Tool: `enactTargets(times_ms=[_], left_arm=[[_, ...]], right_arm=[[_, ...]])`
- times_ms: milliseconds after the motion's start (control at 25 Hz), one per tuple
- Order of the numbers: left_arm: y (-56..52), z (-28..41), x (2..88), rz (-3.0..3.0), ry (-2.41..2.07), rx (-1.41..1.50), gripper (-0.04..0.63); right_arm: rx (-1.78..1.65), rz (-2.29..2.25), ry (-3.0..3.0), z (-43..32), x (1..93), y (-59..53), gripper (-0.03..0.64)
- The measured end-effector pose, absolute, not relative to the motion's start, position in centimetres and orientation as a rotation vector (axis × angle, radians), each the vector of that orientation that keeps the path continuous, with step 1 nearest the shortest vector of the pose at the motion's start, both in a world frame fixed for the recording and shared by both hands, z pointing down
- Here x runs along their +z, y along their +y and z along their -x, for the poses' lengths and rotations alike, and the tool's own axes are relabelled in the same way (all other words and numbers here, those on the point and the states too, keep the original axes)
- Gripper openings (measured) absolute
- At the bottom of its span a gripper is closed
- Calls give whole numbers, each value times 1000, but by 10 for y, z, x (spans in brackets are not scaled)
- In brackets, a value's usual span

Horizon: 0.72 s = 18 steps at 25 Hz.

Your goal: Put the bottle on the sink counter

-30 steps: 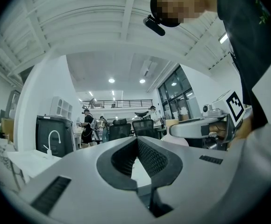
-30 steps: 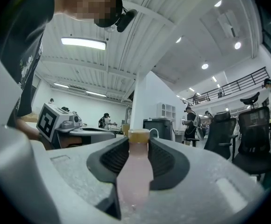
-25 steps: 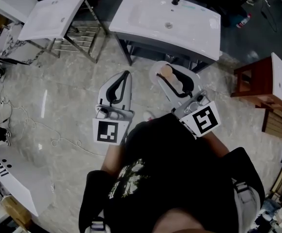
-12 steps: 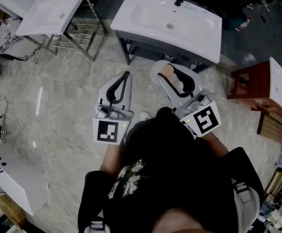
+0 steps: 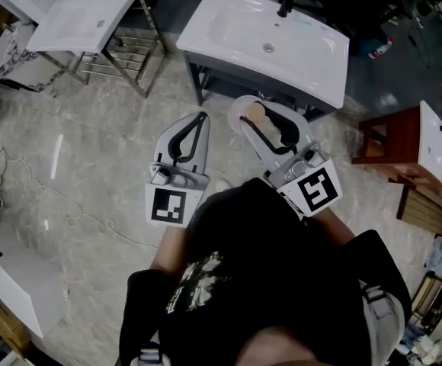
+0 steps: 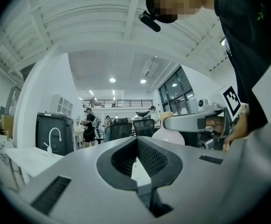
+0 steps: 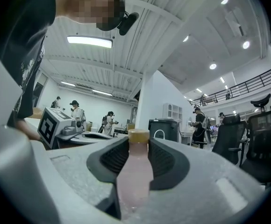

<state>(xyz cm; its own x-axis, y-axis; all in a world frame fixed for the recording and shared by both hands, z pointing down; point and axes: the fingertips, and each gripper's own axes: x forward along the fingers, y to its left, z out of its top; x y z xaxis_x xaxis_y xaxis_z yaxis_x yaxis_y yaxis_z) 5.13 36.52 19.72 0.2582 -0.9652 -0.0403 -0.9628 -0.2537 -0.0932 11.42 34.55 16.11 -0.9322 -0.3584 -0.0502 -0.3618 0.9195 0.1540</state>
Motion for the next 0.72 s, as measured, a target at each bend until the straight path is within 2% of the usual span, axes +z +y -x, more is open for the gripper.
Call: enactTargets(times_ms=[720], left_arm=[[367,-53,208,2435,1862,-43,14]], right_arm=[[266,646,3041,-128,166,337,121]])
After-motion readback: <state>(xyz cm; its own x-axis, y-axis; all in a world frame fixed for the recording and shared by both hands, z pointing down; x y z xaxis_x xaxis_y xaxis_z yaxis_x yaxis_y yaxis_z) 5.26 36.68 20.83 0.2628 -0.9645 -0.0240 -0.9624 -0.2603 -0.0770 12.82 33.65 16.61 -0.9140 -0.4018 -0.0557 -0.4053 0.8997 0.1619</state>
